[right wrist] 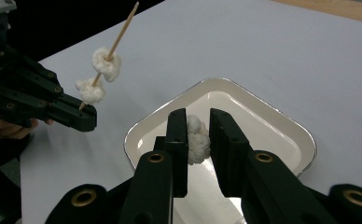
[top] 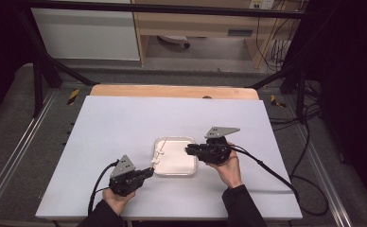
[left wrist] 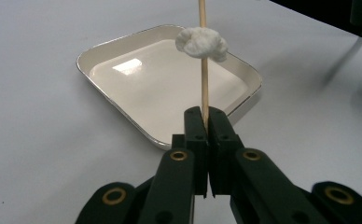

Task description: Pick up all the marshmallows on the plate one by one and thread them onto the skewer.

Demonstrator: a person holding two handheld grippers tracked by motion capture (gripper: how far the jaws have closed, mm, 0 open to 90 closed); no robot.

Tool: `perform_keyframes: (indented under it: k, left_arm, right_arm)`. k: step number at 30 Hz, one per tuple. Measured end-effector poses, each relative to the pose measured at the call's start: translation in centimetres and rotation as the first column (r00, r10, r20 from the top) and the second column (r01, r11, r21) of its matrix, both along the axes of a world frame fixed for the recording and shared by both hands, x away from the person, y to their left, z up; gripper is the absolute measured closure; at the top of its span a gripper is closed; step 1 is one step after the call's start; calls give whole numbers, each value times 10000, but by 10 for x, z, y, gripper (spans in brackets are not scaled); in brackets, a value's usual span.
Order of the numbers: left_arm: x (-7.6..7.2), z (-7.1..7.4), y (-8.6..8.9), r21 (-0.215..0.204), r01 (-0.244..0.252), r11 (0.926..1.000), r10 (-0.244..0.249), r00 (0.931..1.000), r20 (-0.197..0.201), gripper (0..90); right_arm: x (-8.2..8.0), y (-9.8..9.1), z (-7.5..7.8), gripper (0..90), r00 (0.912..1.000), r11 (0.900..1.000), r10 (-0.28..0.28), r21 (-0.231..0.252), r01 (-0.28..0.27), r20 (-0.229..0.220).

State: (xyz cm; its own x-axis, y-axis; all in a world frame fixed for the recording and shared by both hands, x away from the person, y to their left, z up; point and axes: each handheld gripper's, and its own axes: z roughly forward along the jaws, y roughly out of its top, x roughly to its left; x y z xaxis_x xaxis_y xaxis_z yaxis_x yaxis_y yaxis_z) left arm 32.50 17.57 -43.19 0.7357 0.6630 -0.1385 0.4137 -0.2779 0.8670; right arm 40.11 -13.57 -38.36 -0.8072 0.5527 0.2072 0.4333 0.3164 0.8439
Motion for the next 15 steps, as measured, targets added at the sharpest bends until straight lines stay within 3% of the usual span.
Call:
perform_keyframes:
  k: [15]
  left_arm:
    - [-1, 0, -1, 32, 103, 9999, -104, 9999, 44, 880]
  right_arm:
    - [8, 7, 30, 784, 10000, 9920, -43, 1258, 39, 26]
